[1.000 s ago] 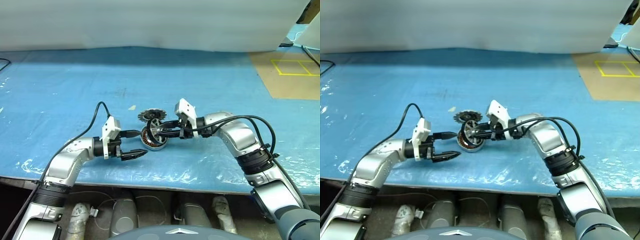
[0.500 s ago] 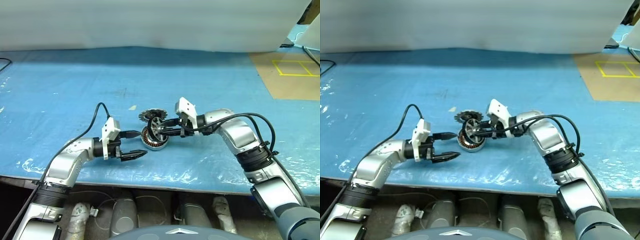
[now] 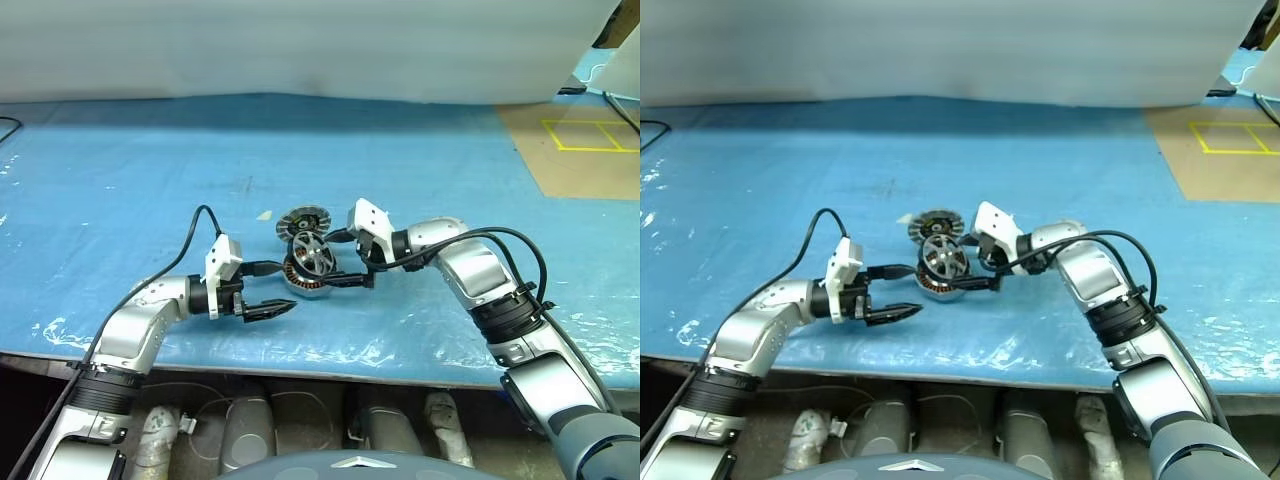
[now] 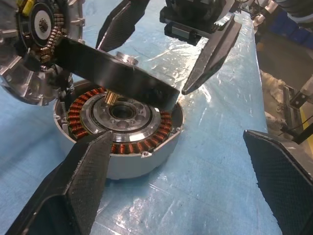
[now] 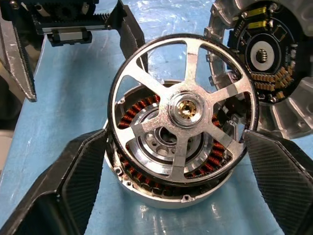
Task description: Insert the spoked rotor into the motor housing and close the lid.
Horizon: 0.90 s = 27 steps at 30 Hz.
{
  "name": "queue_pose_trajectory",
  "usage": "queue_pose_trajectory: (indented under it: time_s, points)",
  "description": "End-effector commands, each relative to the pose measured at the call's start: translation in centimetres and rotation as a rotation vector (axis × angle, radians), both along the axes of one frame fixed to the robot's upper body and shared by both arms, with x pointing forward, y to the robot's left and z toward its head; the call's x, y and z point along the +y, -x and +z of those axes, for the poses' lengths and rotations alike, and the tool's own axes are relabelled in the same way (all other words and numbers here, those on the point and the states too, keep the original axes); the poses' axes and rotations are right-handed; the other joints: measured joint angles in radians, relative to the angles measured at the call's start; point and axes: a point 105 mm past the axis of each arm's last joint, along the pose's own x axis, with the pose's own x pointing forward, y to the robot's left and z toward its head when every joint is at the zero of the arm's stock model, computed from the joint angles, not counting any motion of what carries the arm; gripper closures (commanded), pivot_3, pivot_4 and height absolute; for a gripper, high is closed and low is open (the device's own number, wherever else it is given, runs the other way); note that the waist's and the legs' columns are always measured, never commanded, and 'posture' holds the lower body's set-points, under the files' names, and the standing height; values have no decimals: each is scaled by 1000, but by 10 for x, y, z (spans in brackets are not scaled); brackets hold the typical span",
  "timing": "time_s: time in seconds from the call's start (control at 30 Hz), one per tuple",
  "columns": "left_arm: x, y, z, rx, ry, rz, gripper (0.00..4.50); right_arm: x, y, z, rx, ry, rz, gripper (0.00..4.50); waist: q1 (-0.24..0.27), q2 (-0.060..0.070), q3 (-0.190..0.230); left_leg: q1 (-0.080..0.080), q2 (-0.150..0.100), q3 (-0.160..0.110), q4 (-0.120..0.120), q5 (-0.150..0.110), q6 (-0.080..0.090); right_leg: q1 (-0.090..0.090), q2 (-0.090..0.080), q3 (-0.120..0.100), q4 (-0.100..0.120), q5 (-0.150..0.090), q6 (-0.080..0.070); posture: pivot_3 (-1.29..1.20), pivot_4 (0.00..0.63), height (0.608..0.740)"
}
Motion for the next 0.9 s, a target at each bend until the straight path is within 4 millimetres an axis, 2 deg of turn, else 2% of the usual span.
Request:
queue_pose_trajectory:
  time_s: [0.03,0.33,0.73,0.83,0.9]
  points:
    - [-2,-1,5,-29,7,-9,0,5,0,23,-6,-90,9,24,0,0,0,0,0,0,0,0,0,0,0,0,0,0,0,0,150,740]
    - [-1,-1,5,-25,1,-7,0,6,11,42,41,-179,51,24,0,0,0,0,0,0,0,0,0,0,0,0,0,0,0,0,150,740]
    - [-1,-1,5,-26,-6,-10,0,9,11,33,-3,-130,52,24,0,0,0,0,0,0,0,0,0,0,0,0,0,0,0,0,150,740]
    - [-2,-1,4,-26,-5,-11,0,12,14,28,14,-125,65,542,0,0,0,0,0,0,0,0,0,0,0,0,0,0,0,0,150,740]
    - [-2,-1,4,-25,-4,-11,0,13,15,25,24,-120,73,1244,0,0,0,0,0,0,0,0,0,0,0,0,0,0,0,0,150,740]
